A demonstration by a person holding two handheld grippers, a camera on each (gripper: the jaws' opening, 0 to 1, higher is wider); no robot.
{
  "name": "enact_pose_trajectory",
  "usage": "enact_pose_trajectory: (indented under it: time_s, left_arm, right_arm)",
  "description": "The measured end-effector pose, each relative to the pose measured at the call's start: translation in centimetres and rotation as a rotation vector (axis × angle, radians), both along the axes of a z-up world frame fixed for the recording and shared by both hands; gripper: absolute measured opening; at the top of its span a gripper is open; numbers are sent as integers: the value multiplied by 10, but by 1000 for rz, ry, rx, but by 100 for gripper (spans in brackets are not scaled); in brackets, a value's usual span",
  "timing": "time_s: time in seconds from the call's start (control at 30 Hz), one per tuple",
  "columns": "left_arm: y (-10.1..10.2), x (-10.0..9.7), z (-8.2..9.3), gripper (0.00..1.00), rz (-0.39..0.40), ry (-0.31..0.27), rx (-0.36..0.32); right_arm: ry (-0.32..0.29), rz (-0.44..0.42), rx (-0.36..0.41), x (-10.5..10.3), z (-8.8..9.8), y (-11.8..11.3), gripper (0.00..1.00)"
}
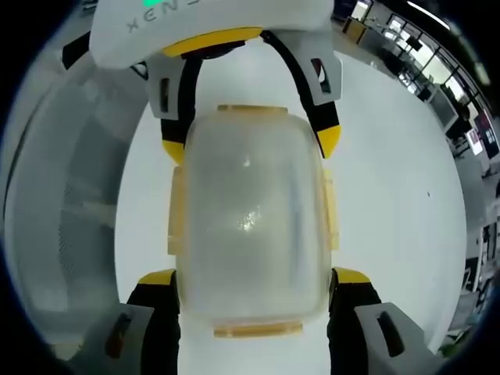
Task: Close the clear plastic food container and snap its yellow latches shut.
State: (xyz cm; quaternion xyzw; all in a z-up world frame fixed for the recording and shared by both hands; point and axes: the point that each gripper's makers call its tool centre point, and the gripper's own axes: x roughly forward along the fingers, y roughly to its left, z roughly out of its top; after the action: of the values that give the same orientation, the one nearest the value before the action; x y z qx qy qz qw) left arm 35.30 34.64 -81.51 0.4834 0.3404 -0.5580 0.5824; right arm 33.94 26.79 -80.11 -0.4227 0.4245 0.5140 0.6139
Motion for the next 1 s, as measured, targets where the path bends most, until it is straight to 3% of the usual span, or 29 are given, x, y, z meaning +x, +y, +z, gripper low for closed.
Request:
enact_pose_trajectory:
  time_s: [0.7,1.0]
  left_arm:
    - [23,1,2,89,7,1,-9]
    - [23,0,2,89,11,0,-16]
  right_arm:
    - [-1,5,-11,2,2,23,78]
    - [-3,6,-6,1,1,24,78]
